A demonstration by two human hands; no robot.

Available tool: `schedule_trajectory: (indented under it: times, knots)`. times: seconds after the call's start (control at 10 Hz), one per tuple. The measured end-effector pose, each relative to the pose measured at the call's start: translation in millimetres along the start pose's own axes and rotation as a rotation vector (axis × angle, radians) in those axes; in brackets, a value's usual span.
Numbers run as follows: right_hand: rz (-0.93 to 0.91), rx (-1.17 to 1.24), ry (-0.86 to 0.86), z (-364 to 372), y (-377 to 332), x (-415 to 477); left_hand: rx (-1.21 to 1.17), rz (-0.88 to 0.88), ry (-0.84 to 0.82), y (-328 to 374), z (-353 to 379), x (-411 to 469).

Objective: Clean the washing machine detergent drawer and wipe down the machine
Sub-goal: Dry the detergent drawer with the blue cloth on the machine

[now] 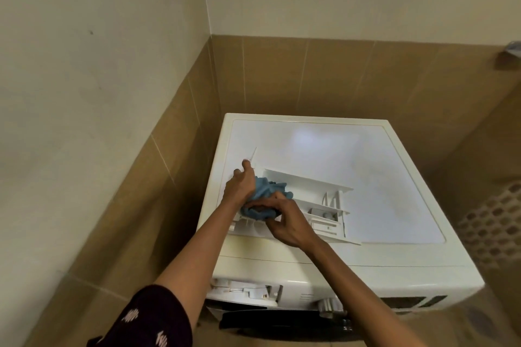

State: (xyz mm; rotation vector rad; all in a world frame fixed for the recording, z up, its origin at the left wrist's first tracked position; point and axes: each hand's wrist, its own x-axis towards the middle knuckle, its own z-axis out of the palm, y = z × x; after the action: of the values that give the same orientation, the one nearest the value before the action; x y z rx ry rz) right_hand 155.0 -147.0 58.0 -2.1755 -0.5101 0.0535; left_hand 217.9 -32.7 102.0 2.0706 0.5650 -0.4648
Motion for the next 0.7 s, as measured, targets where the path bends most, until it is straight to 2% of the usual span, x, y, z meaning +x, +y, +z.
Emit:
schedule_trajectory:
  times: [0.3,0.5,0.7]
  knots:
    - [-0.13,-0.175,0.062,-38,42,-50,0.04,0.037,-0.03,-2,-2,-3]
    - [-0.03,-0.242,0.14,-74,72,-83,0.036,0.086,-0.031,-8,-4,-4]
    - [0.055,-0.336,0.086,-114,88,-87,0.055,0.103,-0.026,-7,-5,-5]
